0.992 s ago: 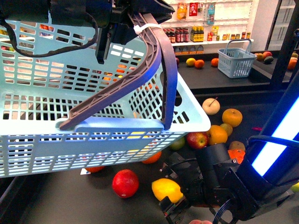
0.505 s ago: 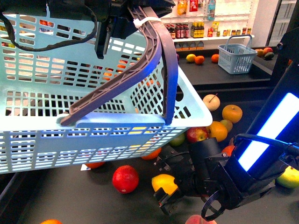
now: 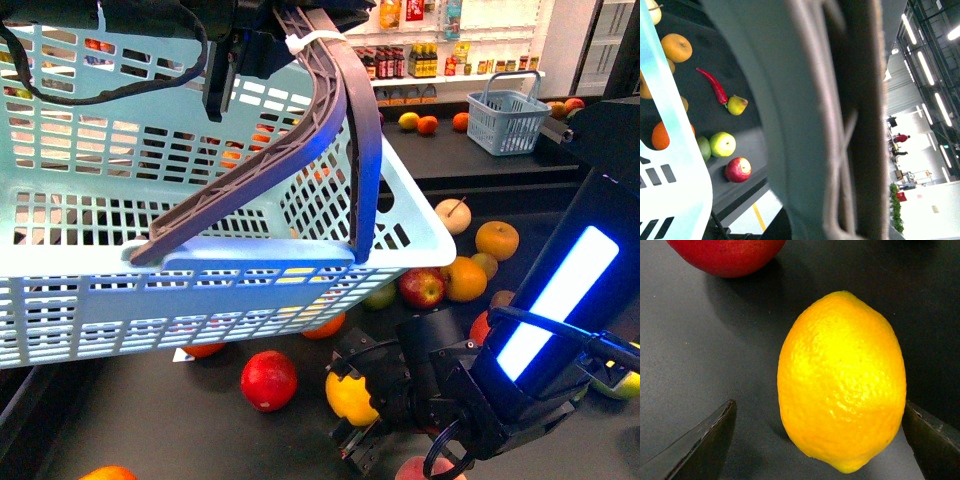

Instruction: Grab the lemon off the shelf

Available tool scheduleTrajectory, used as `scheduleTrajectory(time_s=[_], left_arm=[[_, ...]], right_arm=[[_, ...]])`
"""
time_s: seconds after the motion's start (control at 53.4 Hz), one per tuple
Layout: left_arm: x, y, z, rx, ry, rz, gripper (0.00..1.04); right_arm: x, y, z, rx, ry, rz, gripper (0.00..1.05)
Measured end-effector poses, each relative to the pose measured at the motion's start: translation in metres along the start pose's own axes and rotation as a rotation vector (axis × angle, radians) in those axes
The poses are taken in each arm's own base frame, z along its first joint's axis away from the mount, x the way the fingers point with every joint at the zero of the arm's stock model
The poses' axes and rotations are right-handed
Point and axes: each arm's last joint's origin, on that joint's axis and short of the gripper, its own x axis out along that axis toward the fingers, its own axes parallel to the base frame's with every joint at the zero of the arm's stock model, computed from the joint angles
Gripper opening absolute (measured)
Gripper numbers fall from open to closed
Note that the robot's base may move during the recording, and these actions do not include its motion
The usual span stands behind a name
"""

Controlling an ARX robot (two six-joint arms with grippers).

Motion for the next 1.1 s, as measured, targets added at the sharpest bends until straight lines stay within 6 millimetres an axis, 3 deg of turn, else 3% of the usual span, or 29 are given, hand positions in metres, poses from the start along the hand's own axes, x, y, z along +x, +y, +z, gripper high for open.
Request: scheduleTrajectory(time_s=[0.075,0.374,0.674,0.992,1.104], left_arm=[[0.000,0.000,0.000,0.000,0.000,0.000,0.06],[0.000,0.000,0.000,0.000,0.000,0.000,0.06],[0.000,0.000,0.000,0.000,0.000,0.000,0.06],[0.000,0.000,0.000,0.000,-0.001,0.001,0.06],[0.000,0.000,0.000,0.000,-0.001,0.000,0.06]], right_arm=[[0.000,0.000,0.000,-0.001,0.000,0.001,0.97],[0.000,0.001,-0.001,-0.001,0.003,0.002,0.64],[-0.011,-0.004,-0.005,0.033,0.010,-0.034,0.58],[-0.055,-0.043,-0.001,0.118,-0.022,-0.150,0.57],[-0.095,-0.075,-0.004,0.160,-0.045,-0.236,0.57]])
